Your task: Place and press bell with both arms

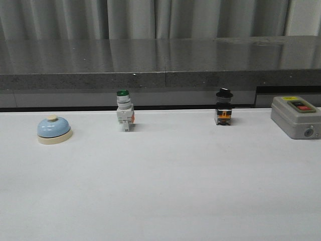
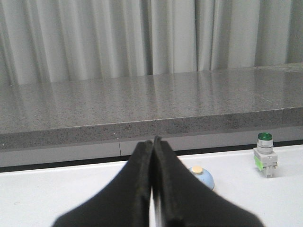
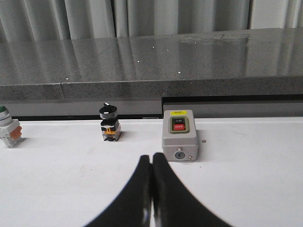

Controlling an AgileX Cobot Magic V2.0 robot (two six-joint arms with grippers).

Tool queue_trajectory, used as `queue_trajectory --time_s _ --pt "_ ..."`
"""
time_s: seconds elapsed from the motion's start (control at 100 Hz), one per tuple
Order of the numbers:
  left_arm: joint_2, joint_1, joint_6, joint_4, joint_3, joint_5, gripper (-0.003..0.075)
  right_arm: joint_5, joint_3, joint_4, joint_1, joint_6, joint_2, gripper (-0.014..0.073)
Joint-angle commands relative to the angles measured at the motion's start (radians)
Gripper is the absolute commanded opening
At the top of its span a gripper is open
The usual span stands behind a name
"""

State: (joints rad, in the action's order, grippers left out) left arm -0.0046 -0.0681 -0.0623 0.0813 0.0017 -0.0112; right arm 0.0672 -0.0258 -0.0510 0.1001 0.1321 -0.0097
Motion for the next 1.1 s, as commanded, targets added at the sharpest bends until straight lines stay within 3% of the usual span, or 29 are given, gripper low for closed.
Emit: queue_trajectory --time_s 0.0,0.49,0.6,0.73,0.85,1.09 --pt "-0.03 0.002 -0.008 -0.001 0.041 -0.078 -0.002 -0.078 0.014 -0.011 -0.005 -0.001 -0.015 -0.006" --pt "-0.03 0.002 -0.008 -0.004 0.041 -0.078 -0.002 -0.078 0.014 -0.011 -0.005 -0.001 -0.015 -0.006" --pt "-0.026 0.002 -0.008 -0.03 0.017 -0.011 -0.002 -0.078 0.014 -0.011 -0.005 -0.001 -0.015 -0.006" --pt "0.019 0.002 -0.008 -0.065 -0.062 0.103 -0.002 -0.078 0.014 -0.011 -0.005 -0.001 -0.015 -0.006" --pt "0.102 0.002 -0.008 -0.099 -0.14 0.123 -0.002 -0.078 0.014 -0.011 -0.005 -0.001 -0.015 -0.006" --pt "0.383 0.002 -0.008 -0.124 -0.41 0.294 -0.002 -0.078 0.014 -0.011 -0.005 -0.001 -0.015 -0.006"
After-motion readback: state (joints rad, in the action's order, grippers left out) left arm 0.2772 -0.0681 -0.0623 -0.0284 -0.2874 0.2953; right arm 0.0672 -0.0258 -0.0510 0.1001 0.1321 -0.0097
